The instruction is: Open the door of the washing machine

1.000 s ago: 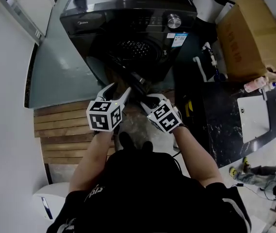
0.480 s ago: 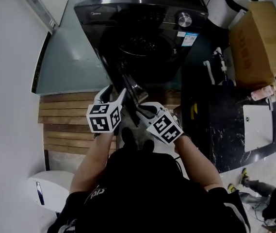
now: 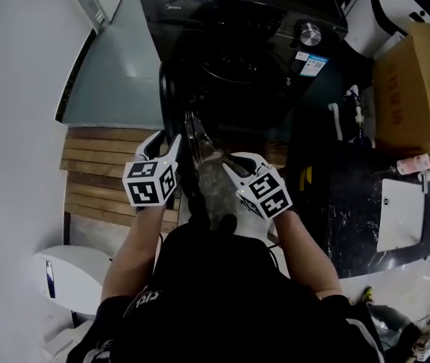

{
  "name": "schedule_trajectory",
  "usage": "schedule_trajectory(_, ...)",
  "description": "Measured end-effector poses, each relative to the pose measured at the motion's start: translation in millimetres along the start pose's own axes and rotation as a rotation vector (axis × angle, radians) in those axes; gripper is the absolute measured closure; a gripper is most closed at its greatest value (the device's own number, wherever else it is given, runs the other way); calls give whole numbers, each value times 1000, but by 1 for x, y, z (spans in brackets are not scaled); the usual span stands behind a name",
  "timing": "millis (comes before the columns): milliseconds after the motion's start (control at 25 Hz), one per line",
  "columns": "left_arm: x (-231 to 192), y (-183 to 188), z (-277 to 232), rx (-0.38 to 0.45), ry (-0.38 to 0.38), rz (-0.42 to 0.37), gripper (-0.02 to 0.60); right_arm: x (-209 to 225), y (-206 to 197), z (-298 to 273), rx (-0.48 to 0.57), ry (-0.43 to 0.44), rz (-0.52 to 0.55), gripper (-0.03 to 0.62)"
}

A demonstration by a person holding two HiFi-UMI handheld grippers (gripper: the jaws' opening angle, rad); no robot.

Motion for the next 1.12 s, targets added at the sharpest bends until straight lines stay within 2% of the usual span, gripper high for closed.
schedule_trajectory(240, -16, -1, 13, -25, 35, -21, 405, 4, 6, -7, 9, 7, -6, 534)
schedule_trajectory(520, -40, -8, 33, 13, 96, 60, 408, 13, 6, -20, -3, 11, -31, 534)
schedule_trajectory(760, -60, -7, 50, 3, 186, 10, 420, 13, 12, -36, -6, 37, -32, 536)
schedule_trajectory(1120, -110, -4, 76, 18, 291, 23, 395, -3, 20, -59, -27, 99, -7, 539)
Point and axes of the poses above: the fingertips, and each gripper's own axes: z backward along the fingers, x to its right, y out of its top, the point moved 8 cm from there along z, backward along the fingers, and after that the axes turned 12 degrees about -y, right-handed, at the moved point
